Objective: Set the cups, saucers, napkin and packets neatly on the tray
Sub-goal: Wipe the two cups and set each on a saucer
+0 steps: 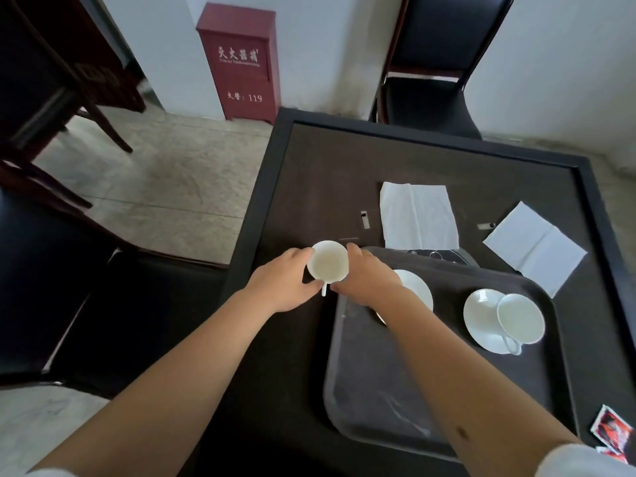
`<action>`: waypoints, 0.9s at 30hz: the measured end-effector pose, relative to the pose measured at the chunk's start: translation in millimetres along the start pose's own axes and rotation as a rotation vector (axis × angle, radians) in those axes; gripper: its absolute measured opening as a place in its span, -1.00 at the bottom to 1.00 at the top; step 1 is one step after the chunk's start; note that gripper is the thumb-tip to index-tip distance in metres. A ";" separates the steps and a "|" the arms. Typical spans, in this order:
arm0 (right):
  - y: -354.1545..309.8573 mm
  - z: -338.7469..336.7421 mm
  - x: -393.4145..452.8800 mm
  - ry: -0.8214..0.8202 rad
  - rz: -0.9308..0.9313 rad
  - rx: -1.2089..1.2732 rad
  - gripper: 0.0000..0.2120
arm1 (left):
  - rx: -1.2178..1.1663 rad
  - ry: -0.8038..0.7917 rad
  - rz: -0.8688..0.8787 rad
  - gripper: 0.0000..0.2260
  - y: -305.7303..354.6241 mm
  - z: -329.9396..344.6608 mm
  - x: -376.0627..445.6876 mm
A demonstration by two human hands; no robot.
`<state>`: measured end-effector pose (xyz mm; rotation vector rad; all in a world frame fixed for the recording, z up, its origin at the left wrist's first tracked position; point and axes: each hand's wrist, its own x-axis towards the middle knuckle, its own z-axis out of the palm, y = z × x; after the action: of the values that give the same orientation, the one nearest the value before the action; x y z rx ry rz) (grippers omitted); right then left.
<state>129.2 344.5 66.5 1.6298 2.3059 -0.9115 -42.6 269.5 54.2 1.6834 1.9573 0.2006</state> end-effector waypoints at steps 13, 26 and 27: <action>9.1 11.1 35.7 -0.016 -0.131 0.128 -0.28 | -0.304 -0.161 0.073 -0.27 -17.6 5.1 43.8; 32.3 14.1 26.1 -0.002 -0.131 0.437 -0.13 | -0.631 -0.170 -0.012 -0.31 -16.8 15.1 39.5; 32.3 14.7 24.0 0.013 -0.133 0.460 -0.13 | -0.641 -0.156 -0.018 -0.31 -16.0 13.4 36.8</action>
<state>146.1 362.1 31.2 1.6466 2.3578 -1.5602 -52.4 298.1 24.6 1.2162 1.5620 0.5995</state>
